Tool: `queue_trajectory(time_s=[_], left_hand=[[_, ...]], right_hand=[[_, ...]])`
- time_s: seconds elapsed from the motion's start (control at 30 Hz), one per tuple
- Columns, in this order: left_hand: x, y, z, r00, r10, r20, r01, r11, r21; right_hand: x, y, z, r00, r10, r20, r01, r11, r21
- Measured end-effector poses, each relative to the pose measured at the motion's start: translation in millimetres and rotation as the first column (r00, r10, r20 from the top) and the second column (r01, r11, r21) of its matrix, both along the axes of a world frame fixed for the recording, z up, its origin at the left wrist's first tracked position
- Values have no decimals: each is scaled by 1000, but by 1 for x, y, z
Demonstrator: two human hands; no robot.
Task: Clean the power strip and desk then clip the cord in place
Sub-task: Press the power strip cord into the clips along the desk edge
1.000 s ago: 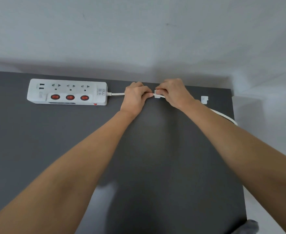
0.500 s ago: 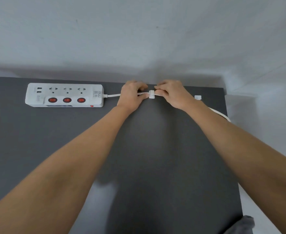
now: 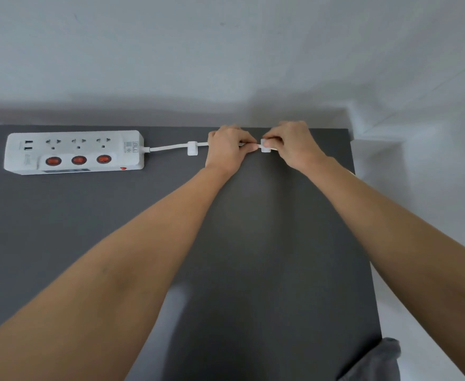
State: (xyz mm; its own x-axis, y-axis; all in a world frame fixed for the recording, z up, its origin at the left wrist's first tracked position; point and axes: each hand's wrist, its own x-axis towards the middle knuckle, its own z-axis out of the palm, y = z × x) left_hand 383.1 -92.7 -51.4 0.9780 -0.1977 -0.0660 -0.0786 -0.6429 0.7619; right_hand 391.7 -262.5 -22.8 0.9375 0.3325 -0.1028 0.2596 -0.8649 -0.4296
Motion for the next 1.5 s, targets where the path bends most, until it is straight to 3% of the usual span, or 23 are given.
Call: queue_trajectory(time_s=[0.3, 0.5, 0.6, 0.67, 0.8, 0.9, 1.0, 1.2, 1.5], left_hand=[[3, -1, -1, 999, -19, -39, 19, 1000, -7], [3, -13, 6, 998, 63, -10, -61, 993, 102], [6, -11, 5, 997, 60, -52, -55, 995, 87], [7, -7, 1, 998, 31, -61, -28, 999, 37], [2, -20, 6, 994, -103, 45, 100, 992, 76], [1, -49, 10, 979, -200, 38, 193, 973, 128], [2, -71, 7, 987, -161, -4, 161, 982, 94], [5, -82, 2, 997, -72, -15, 73, 994, 76], [5, -88, 3, 999, -41, 16, 39, 990, 138]], right_hand=[[-4, 0, -6, 994, 54, 98, -46, 995, -89], [-5, 0, -5, 993, 56, 105, -49, 996, -72], [-6, -6, 0, 993, 95, 75, -93, 995, -34], [-9, -18, 4, 997, 22, 69, -22, 1000, 3], [-23, -62, 1, 943, -300, 146, 295, 954, 56], [-29, -78, 1, 964, -261, 49, 258, 964, 56], [-24, -84, 3, 980, -197, -2, 197, 979, 61], [-17, -87, -9, 993, 5, 117, 5, 996, -86], [-18, -88, -14, 978, 49, 202, -24, 992, -124]])
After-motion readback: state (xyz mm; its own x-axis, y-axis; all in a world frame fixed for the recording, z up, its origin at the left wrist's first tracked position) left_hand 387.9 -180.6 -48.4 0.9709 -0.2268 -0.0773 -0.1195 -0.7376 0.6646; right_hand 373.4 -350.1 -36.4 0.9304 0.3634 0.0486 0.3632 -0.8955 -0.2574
